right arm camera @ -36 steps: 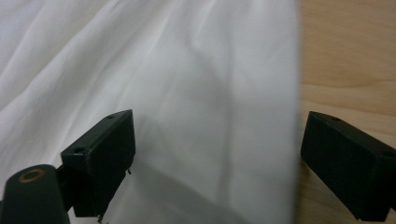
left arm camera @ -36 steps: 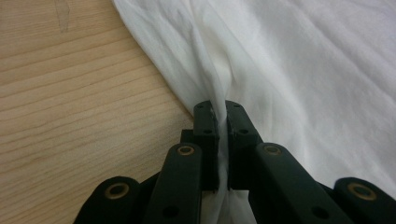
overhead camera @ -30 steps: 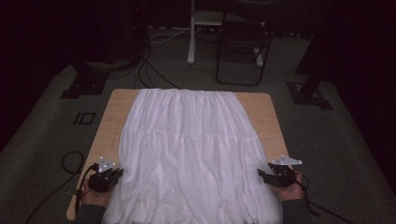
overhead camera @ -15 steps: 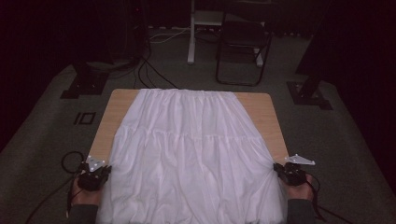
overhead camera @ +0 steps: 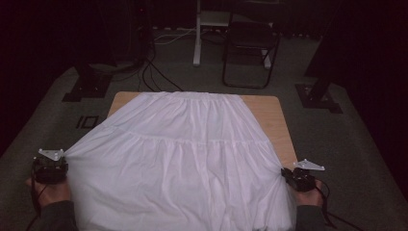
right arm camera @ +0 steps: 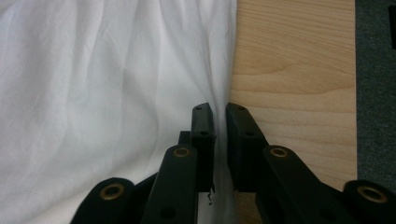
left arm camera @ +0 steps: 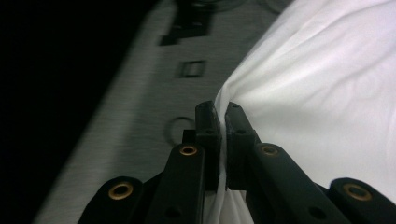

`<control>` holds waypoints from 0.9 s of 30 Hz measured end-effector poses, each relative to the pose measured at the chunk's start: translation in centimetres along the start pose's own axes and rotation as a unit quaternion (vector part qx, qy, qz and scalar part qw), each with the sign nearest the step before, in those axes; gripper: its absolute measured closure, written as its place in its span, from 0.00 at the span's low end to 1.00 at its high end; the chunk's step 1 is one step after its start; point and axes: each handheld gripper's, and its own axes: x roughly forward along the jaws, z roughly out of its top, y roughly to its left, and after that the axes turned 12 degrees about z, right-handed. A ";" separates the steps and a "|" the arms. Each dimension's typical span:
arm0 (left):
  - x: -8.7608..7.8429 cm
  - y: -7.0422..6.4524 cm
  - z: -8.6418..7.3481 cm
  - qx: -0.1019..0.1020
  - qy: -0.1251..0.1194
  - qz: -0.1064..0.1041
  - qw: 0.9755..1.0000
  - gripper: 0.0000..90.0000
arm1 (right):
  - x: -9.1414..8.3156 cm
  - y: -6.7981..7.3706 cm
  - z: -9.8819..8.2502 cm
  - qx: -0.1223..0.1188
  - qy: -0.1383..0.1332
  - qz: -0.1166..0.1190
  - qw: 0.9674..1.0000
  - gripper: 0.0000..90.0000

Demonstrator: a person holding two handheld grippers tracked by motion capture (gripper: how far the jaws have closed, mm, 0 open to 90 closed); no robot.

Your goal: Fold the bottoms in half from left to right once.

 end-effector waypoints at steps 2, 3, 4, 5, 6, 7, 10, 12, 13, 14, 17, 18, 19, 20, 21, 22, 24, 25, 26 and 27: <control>-1.0 -0.6 0.6 0.006 -0.014 -0.021 1.000 0.97 | 0.0 0.0 0.0 -0.004 0.000 0.002 1.000 0.89; -1.6 -0.9 0.8 0.005 -0.026 -0.036 0.999 0.97 | 0.1 0.1 0.0 -0.004 0.000 0.003 1.000 0.89; -2.3 -1.4 1.1 0.011 -0.033 -0.045 0.998 0.97 | 0.1 0.1 0.0 -0.005 0.000 0.003 1.000 0.89; -3.0 -1.8 1.3 0.018 -0.039 -0.056 0.997 0.97 | 0.1 0.1 0.0 -0.005 0.000 0.004 1.000 0.89; -3.7 -2.2 1.5 0.018 -0.049 -0.075 0.996 0.97 | 0.1 0.1 0.0 -0.006 0.000 0.004 1.000 0.88; -4.4 -2.5 1.8 0.016 -0.059 -0.097 0.993 0.97 | 0.1 0.1 0.0 -0.006 0.000 0.005 1.000 0.88; -7.0 -3.6 2.7 0.020 -0.092 -0.161 0.982 0.97 | 0.1 0.1 0.0 -0.006 -0.001 0.006 1.000 0.87; -8.7 -4.4 3.3 0.028 -0.112 -0.199 0.973 0.97 | 0.1 0.1 0.0 -0.008 -0.001 0.007 1.000 0.86; -9.5 -4.8 3.6 0.029 -0.122 -0.221 0.967 0.97 | 0.1 0.1 0.0 -0.008 -0.002 0.007 1.000 0.86; -10.2 -5.3 3.9 0.031 -0.129 -0.246 0.960 0.97 | 0.1 0.1 -0.1 -0.008 -0.002 0.008 1.000 0.85; -12.0 -7.4 4.7 0.054 -0.147 -0.303 0.940 0.97 | 0.1 0.2 -0.1 -0.008 -0.004 0.009 1.000 0.84; -12.5 -8.1 5.0 0.062 -0.152 -0.321 0.933 0.97 | 0.1 0.2 -0.1 -0.010 -0.005 0.010 1.000 0.83; -13.0 -8.8 5.3 0.063 -0.158 -0.339 0.925 0.97 | 0.1 0.1 -0.2 -0.010 -0.005 0.010 1.000 0.83; -13.4 -9.5 5.6 0.068 -0.162 -0.357 0.917 0.97 | 0.1 0.1 -0.2 -0.010 -0.006 0.011 1.000 0.82; -13.8 -10.3 5.9 0.073 -0.169 -0.376 0.908 0.97 | 0.1 0.1 -0.2 -0.008 -0.007 0.012 1.000 0.81; -14.1 -11.0 6.2 0.078 -0.175 -0.393 0.899 0.97 | 0.1 0.1 -0.2 -0.008 -0.008 0.014 1.000 0.81; -15.0 -12.7 6.8 0.094 -0.197 -0.420 0.881 0.97 | 0.1 0.2 -0.2 -0.008 -0.009 0.016 1.000 0.79; -15.4 -13.6 7.1 0.100 -0.205 -0.438 0.870 0.97 | 0.1 0.2 -0.2 -0.010 -0.009 0.017 1.000 0.79; -15.8 -14.6 7.5 0.104 -0.208 -0.455 0.860 0.97 | 0.2 0.2 -0.2 -0.010 -0.010 0.018 1.000 0.79; -16.1 -15.6 7.9 0.108 -0.209 -0.470 0.851 0.97 | 0.2 0.2 -0.2 -0.010 -0.010 0.018 1.000 0.78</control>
